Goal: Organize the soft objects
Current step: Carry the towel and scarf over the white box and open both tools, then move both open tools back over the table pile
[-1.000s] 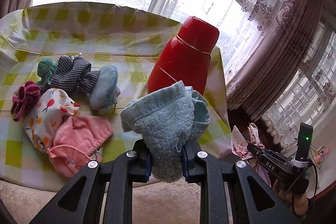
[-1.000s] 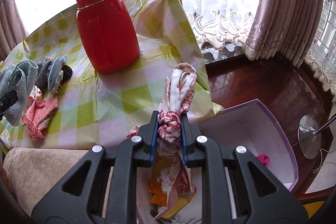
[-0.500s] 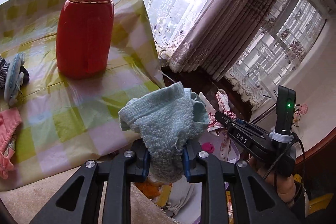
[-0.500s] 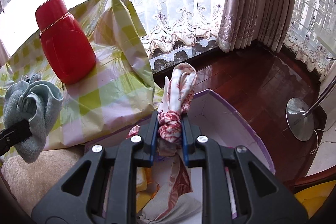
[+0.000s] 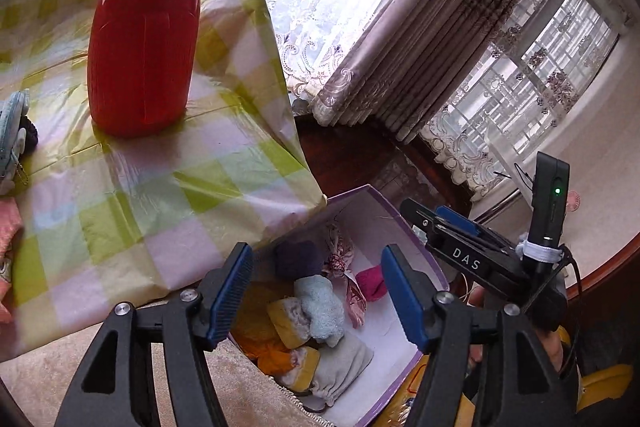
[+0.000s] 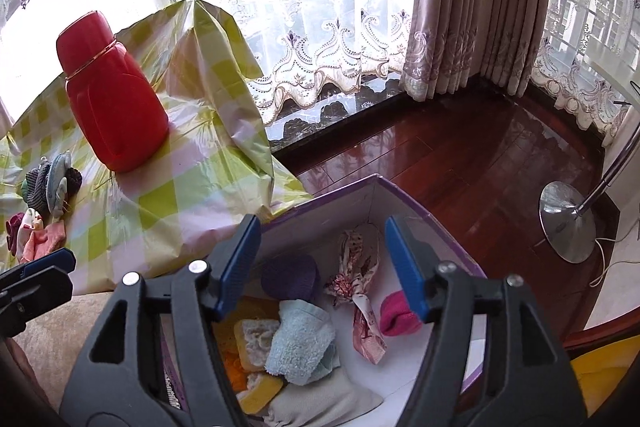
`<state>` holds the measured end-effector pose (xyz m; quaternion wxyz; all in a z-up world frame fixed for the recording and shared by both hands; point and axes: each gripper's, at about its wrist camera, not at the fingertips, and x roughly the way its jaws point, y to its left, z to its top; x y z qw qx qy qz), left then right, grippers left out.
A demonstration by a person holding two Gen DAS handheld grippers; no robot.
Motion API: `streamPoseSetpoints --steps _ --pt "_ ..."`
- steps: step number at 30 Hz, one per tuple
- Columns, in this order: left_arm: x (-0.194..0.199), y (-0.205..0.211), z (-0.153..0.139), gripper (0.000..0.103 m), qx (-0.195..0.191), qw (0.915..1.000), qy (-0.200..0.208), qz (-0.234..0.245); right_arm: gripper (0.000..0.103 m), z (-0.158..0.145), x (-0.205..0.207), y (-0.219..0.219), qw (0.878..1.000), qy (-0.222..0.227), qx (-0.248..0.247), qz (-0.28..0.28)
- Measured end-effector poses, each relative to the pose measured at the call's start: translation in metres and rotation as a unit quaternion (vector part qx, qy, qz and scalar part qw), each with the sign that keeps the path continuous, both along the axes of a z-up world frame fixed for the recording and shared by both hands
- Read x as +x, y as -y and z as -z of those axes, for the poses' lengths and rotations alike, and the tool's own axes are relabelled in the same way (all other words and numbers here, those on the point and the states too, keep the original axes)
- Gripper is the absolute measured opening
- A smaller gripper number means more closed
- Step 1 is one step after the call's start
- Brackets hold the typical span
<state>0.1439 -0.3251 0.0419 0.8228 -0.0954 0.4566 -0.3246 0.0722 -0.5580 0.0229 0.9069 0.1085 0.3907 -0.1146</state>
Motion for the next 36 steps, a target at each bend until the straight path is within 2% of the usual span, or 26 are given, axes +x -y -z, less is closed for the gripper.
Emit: streamPoseSetpoints --steps 10,15,19,30,36 --pt "0.002 -0.029 -0.012 0.067 0.017 0.9982 0.042 -0.038 0.068 -0.005 0.01 -0.044 0.998 0.006 -0.017 -0.056" --pt "0.005 -0.066 -0.017 0.067 0.022 0.9937 0.064 -0.089 0.068 -0.008 0.019 -0.073 0.996 0.012 0.0 -0.089" --pt "0.011 -0.103 -0.015 0.067 0.021 0.9882 0.063 -0.138 0.068 -0.009 0.029 -0.103 0.993 0.01 0.011 -0.113" --pt "0.013 -0.201 -0.011 0.067 0.018 0.9651 0.059 -0.255 0.068 -0.018 0.053 -0.197 0.983 0.019 0.01 -0.182" --pt "0.017 -0.259 -0.007 0.067 0.02 0.9467 0.053 -0.317 0.068 -0.018 0.067 -0.238 0.978 0.023 0.004 -0.207"
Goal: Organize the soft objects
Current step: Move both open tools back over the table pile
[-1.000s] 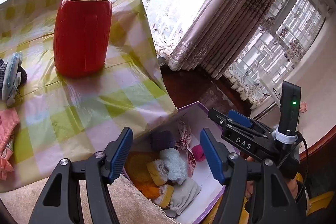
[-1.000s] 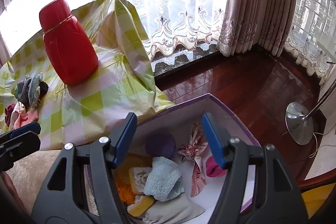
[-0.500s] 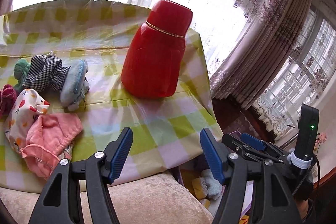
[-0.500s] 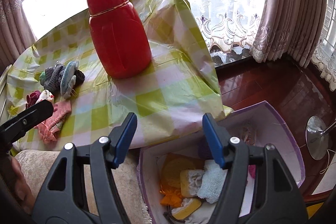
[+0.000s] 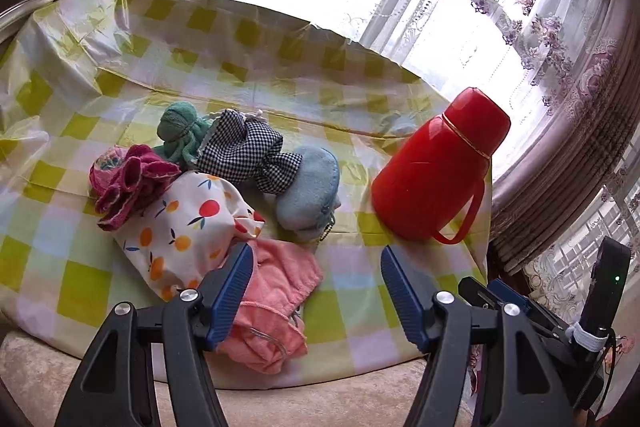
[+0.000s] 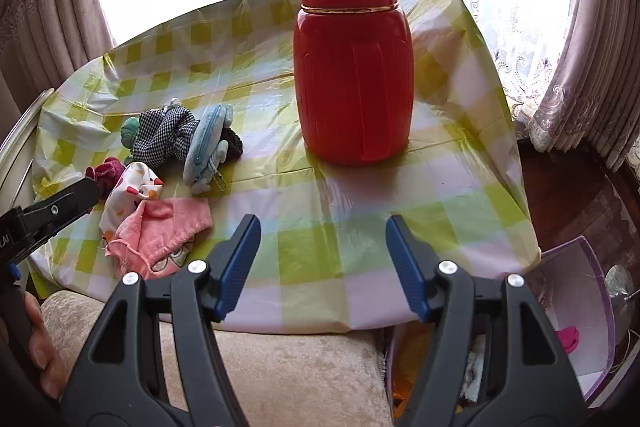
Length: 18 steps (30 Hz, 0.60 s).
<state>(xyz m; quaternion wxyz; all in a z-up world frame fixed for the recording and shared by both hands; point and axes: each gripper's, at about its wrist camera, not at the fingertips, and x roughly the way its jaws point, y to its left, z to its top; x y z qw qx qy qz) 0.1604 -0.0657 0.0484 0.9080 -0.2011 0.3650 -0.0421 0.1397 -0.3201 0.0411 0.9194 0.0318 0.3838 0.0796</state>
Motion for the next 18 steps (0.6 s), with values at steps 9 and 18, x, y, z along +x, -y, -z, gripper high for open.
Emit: streamPoseSetpoints --steps 9,18 --pt "0.012 -0.077 0.011 0.067 -0.007 0.9965 -0.008 -0.083 0.077 -0.003 0.021 -0.063 0.999 0.032 0.008 -0.028" --pt "0.039 -0.129 0.035 0.067 -0.044 0.9911 -0.043 -0.118 0.078 0.006 0.056 -0.102 0.999 0.027 0.015 -0.044"
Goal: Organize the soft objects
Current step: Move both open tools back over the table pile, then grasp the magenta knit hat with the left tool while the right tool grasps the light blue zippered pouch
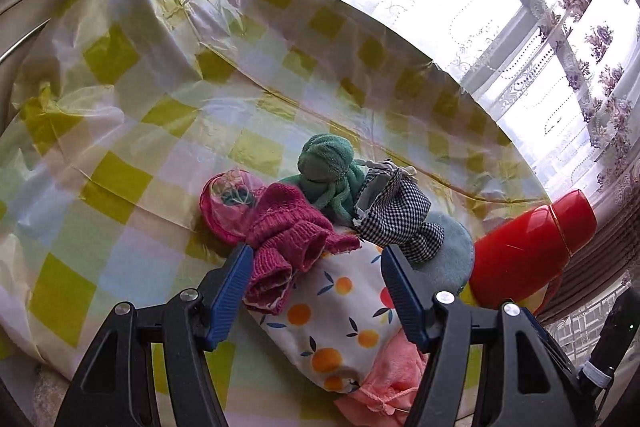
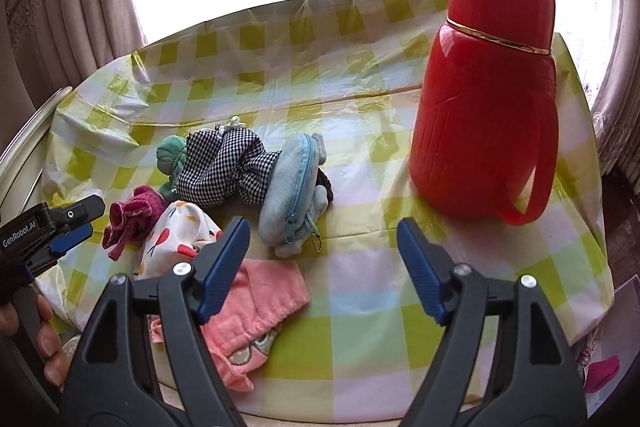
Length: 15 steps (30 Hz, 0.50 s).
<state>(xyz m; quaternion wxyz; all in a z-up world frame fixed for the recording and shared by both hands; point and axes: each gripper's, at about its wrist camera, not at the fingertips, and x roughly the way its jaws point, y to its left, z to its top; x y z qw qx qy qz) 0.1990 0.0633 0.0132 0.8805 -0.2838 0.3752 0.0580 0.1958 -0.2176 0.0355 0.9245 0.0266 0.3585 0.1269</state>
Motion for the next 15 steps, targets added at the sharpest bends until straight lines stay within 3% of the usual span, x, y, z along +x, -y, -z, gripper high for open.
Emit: streamPoseSetpoints --steps 13,14,15 --pt "0.045 -0.021 0.048 0.067 -0.013 0.9968 -0.078 -0.01 0.079 0.034 0.057 -0.03 0.999 -0.04 -0.022 -0.018" --pt "0.046 -0.021 0.051 0.064 -0.015 0.9966 -0.08 -0.008 0.079 0.036 0.06 -0.031 0.999 -0.042 -0.023 -0.016" --pt "0.047 -0.02 0.054 0.056 -0.016 0.9963 -0.084 -0.005 0.079 0.038 0.064 -0.032 0.999 -0.045 -0.025 -0.016"
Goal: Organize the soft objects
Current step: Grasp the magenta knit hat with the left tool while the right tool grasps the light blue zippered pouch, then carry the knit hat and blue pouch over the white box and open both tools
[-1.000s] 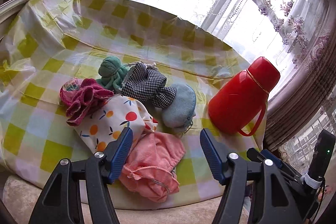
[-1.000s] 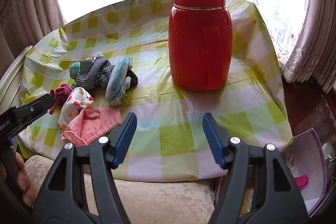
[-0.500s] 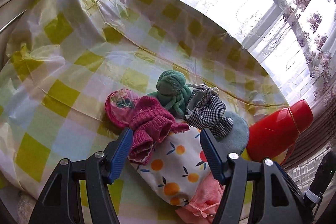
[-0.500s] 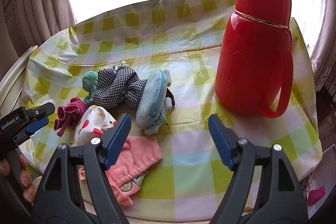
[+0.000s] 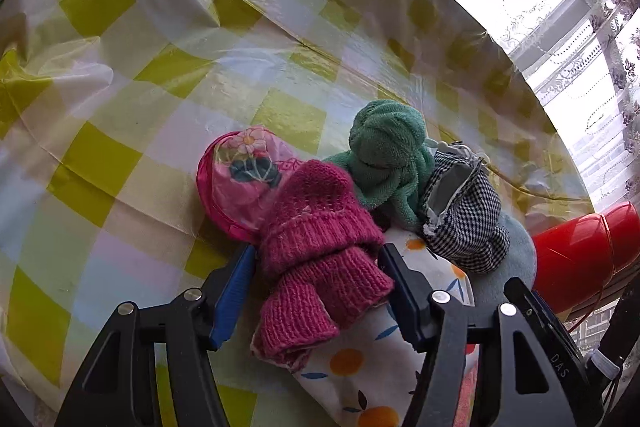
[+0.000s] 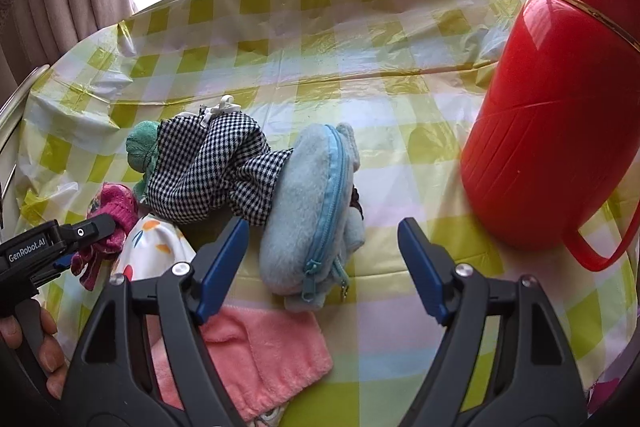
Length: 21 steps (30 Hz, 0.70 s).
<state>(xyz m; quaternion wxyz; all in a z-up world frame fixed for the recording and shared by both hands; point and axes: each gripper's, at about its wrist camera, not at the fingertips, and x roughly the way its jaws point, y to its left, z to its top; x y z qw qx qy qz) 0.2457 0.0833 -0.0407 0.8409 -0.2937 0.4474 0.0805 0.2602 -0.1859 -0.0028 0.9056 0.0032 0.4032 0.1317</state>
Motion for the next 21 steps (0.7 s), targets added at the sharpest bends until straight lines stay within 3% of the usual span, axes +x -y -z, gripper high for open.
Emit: streamPoseSetpoints --steps 4,8,12,21 --pt "0.001 -0.003 0.006 0.044 -0.008 1.0 0.002 -0.005 0.079 0.012 0.011 -0.003 1.0 -0.015 -0.006 -0.001" --pt "-0.004 -0.005 0.002 0.035 -0.004 0.9997 0.019 -0.014 0.05 0.02 0.017 -0.004 1.0 -0.029 0.003 -0.009" --pt "-0.01 -0.005 -0.004 0.032 0.008 0.999 0.04 -0.021 0.039 0.018 0.012 -0.006 1.0 -0.011 0.005 -0.015" --pt "-0.024 0.0 -0.026 0.032 0.042 0.9952 0.085 -0.028 0.036 0.002 -0.004 0.008 0.999 0.026 0.018 0.005"
